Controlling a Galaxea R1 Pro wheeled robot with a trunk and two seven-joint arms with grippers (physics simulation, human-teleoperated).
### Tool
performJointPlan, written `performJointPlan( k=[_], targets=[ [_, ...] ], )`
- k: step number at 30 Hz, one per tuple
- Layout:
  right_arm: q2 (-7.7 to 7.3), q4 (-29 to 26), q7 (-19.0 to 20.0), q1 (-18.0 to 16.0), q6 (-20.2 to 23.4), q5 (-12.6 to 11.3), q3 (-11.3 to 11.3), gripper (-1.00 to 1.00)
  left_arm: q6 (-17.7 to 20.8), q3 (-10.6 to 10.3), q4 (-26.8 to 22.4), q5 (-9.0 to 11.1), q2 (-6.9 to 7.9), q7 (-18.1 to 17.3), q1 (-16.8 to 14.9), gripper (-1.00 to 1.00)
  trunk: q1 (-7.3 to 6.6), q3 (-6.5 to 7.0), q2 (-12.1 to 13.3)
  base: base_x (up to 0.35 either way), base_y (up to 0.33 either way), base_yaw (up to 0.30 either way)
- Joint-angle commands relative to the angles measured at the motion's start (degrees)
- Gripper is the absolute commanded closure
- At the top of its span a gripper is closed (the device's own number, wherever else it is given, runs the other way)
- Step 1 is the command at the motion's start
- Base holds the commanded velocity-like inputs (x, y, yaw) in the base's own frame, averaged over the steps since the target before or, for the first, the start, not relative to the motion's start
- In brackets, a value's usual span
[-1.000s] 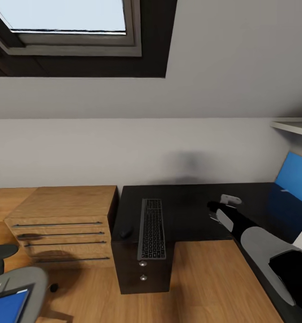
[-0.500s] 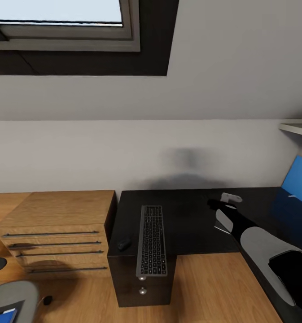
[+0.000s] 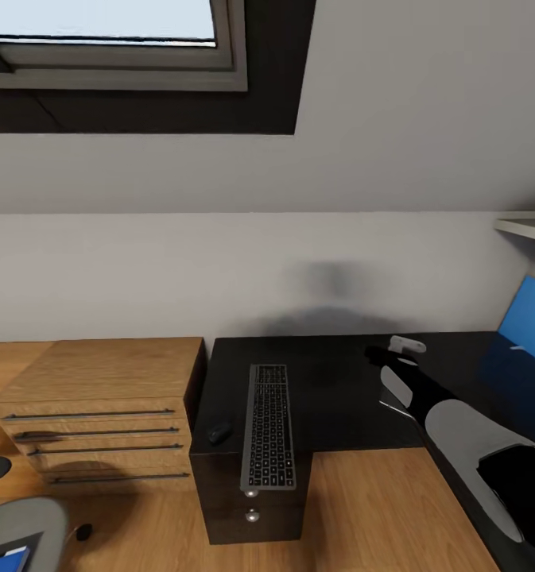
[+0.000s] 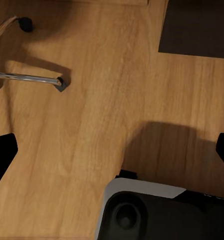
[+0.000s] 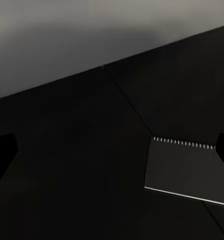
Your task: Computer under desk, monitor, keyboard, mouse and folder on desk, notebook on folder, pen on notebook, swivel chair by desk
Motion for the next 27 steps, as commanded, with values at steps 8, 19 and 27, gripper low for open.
performJointPlan(
  k=[8, 19, 27],
  targets=[
    [-0.1, -0.2, -0.5, 0.0, 0.4, -0.5, 0.5, -1.0, -0.2, -0.2, -0.1, 0.6, 0.24, 0.1, 0.0, -1.0, 0.04, -0.12, -0.1, 0.067, -0.266, 0.0],
    [-0.04, -0.4, -0.4, 0.0, 0.3, -0.6, 0.6, -1.0, 0.1, -0.1, -0.1, 0.6, 0.26, 0.1, 0.0, -1.0, 0.04, -0.12, -0.1, 0.085, -0.281, 0.0],
    [0.02, -0.5, -0.4, 0.0, 0.3, -0.6, 0.6, -1.0, -1.0, 0.0, 5.3, 0.7, 2.71, -0.1, 0.0, -1.0, 0.04, -0.12, -0.1, 0.006, -0.066, 0.0]
  ],
)
